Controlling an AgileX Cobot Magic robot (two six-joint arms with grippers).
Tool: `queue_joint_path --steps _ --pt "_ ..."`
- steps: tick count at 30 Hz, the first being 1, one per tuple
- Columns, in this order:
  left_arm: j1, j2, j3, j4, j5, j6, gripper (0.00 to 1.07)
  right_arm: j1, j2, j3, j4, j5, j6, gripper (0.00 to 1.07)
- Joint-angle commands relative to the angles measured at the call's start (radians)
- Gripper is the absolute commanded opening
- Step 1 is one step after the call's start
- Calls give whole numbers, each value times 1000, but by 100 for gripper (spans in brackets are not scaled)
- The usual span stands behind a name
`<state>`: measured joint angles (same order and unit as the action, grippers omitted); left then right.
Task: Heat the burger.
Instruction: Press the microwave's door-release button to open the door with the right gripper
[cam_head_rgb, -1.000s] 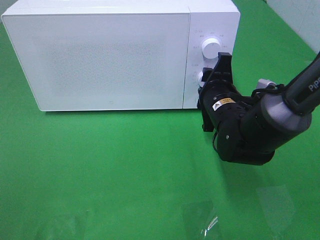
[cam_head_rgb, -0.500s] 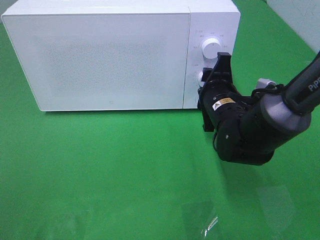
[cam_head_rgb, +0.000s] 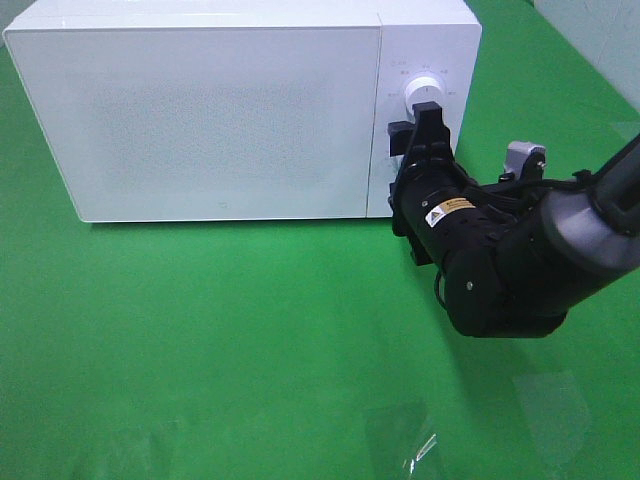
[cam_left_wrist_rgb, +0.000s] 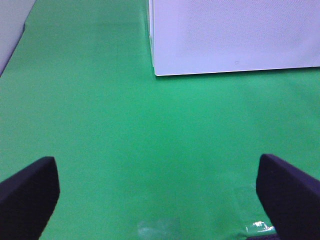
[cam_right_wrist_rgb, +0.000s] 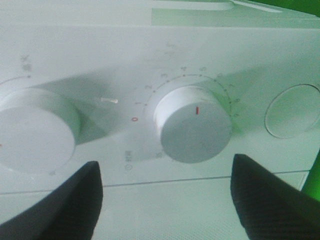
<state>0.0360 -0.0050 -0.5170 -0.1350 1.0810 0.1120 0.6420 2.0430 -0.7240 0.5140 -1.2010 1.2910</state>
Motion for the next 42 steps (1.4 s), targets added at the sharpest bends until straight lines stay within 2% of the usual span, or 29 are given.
queue_joint_path --steps 1,8,15,18,19,24,27,29,32,36,42 --pt "2 -18 1 0 -12 -3 100 0 -33 21 -38 13 -49 69" --pt "2 -18 1 0 -12 -3 100 0 -110 81 -82 141 -141 69" --pt "2 -18 1 0 -12 -3 100 -2 -241 141 -93 369 -578 69" --pt "2 -18 1 0 -12 -3 100 -3 -265 141 -84 431 -686 69" --pt "2 -18 1 0 -12 -3 100 -3 -293 141 -83 480 -811 69" --pt "2 -18 1 0 -12 -3 100 -3 -355 141 -83 595 -1028 69" --pt "2 -18 1 0 -12 -3 100 -10 -369 141 -84 625 -1074 69" --pt "2 -18 1 0 -12 -3 100 -60 -433 141 -84 776 -1227 69" --pt "2 -18 1 0 -12 -3 100 -90 -462 134 -87 847 -1283 69" --pt "2 -18 1 0 -12 -3 100 -168 -546 106 -90 1085 -1442 69" --pt "2 -18 1 0 -12 -3 100 -200 -641 94 -95 1289 -1511 69"
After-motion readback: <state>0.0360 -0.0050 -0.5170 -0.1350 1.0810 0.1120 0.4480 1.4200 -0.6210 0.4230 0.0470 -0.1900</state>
